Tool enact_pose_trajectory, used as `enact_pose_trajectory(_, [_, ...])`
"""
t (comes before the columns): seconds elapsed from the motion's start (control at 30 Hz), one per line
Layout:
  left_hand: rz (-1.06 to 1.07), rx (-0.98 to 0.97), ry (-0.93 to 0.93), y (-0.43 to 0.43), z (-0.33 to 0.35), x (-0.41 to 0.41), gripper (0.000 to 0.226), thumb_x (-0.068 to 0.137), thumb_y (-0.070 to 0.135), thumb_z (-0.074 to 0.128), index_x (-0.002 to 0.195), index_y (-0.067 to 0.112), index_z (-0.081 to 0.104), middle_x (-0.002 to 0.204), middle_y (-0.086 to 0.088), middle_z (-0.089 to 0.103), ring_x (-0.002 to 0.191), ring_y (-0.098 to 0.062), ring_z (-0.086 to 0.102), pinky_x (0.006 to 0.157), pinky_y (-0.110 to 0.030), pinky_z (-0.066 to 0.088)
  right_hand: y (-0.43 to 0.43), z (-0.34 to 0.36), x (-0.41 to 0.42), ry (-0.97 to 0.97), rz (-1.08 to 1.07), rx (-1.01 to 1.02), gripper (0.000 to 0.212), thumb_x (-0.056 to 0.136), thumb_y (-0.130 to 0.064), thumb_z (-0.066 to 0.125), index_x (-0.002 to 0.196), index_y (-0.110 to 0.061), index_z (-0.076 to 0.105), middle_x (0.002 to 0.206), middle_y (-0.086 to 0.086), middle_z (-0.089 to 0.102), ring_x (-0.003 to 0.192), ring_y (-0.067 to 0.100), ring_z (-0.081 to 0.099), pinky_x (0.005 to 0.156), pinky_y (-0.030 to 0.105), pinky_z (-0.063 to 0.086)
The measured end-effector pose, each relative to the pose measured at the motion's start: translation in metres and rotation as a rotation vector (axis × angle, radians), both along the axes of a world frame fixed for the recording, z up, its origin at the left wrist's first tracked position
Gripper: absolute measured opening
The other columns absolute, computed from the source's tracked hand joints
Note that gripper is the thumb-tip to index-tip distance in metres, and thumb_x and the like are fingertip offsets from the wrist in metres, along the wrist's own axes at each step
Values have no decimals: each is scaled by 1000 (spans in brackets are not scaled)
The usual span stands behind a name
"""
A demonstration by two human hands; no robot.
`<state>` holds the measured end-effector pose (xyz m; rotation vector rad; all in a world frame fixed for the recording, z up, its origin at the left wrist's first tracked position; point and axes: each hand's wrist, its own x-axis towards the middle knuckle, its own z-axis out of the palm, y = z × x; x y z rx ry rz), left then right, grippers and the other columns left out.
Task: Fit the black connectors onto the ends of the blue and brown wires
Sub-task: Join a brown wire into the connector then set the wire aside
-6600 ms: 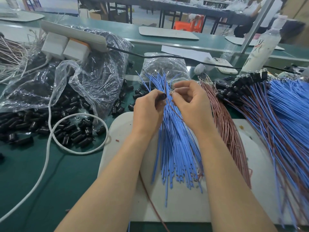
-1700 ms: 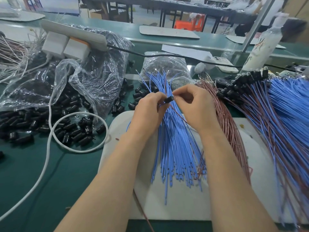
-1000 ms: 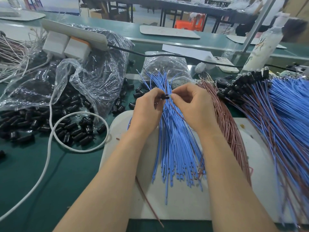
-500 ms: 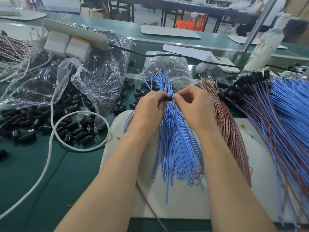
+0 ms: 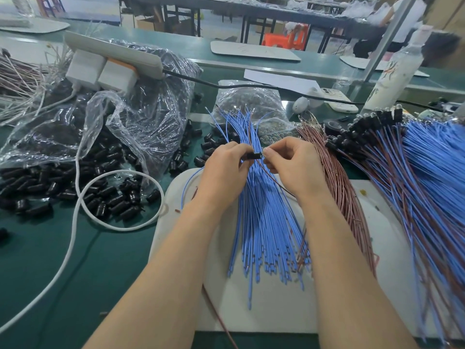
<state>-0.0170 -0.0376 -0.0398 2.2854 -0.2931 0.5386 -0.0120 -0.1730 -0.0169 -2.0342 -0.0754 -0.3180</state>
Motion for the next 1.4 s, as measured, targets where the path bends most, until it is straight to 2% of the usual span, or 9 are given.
enact_pose_trajectory(0.2, [-12, 5, 0, -2, 4, -2, 19, 89, 11, 62, 106, 7, 69, 90, -6, 63, 82, -23, 56, 80, -38, 45, -2, -2, 2, 72, 50, 178, 16, 87, -7, 65, 73, -15, 63, 63, -1, 65, 56, 4, 62, 64, 25, 56])
enact_pose_trajectory(0.33, [-11, 1, -2, -3, 5, -3, 18, 89, 12, 62, 105, 8, 69, 86, -4, 60, 79, -22, 54, 78, -39, 45, -1, -2, 1, 100, 70, 258, 16, 89, -6, 63, 74, -13, 62, 64, 1, 64, 55, 3, 60, 58, 16, 51])
enact_pose_trajectory(0.5, [2, 5, -5, -2, 7, -5, 18, 89, 12, 61, 104, 8, 69, 85, -4, 61, 80, -23, 54, 77, -37, 44, 2, -2, -1, 98, 72, 291, 15, 88, -6, 64, 74, -12, 63, 65, 2, 64, 54, 2, 60, 57, 15, 51])
enact_pose_trajectory(0.67, [11, -11, 4, -3, 8, -3, 16, 88, 13, 61, 100, 10, 70, 81, -3, 61, 76, -24, 55, 75, -37, 46, 5, -2, -2, 151, 102, 479, 14, 89, -7, 63, 76, -12, 63, 65, 1, 63, 55, 5, 58, 58, 18, 50])
enact_pose_trajectory(0.83, [17, -44, 112, -5, 5, -4, 14, 90, 18, 60, 98, 14, 70, 80, -4, 67, 78, -26, 60, 77, -40, 50, 6, -5, 0, 164, 58, 479, 19, 93, -16, 60, 76, -16, 68, 66, 0, 64, 59, 6, 57, 61, 17, 51])
enact_pose_trajectory(0.97, [11, -49, 117, -5, 3, -3, 19, 90, 19, 60, 108, 18, 68, 69, 7, 57, 68, -18, 52, 73, -34, 49, 5, -5, 1, 168, 43, 420, 17, 93, -18, 59, 79, -18, 68, 69, -2, 66, 59, 2, 60, 59, 14, 50])
enact_pose_trajectory(1.2, [-7, -17, 95, -5, 2, -2, 18, 89, 16, 59, 102, 16, 70, 82, 1, 62, 73, -18, 51, 74, -32, 46, 4, -9, 4, 118, 46, 226, 13, 90, -12, 62, 78, -17, 66, 69, 1, 66, 58, 3, 59, 62, 18, 51])
enact_pose_trajectory(1.3, [-14, -22, 71, -7, 3, -2, 16, 89, 15, 59, 99, 14, 71, 79, 0, 62, 70, -18, 49, 71, -32, 44, 3, -9, 5, 102, 33, 265, 17, 90, -11, 63, 75, -18, 66, 68, 1, 66, 60, 7, 60, 67, 22, 54])
enact_pose_trajectory(1.4, [-6, -42, 41, -7, 2, -2, 16, 88, 12, 60, 99, 13, 72, 77, 0, 60, 69, -19, 49, 70, -33, 45, 7, -10, 3, 116, 41, 356, 17, 90, -9, 62, 76, -16, 66, 69, 1, 66, 58, 2, 61, 64, 16, 54])
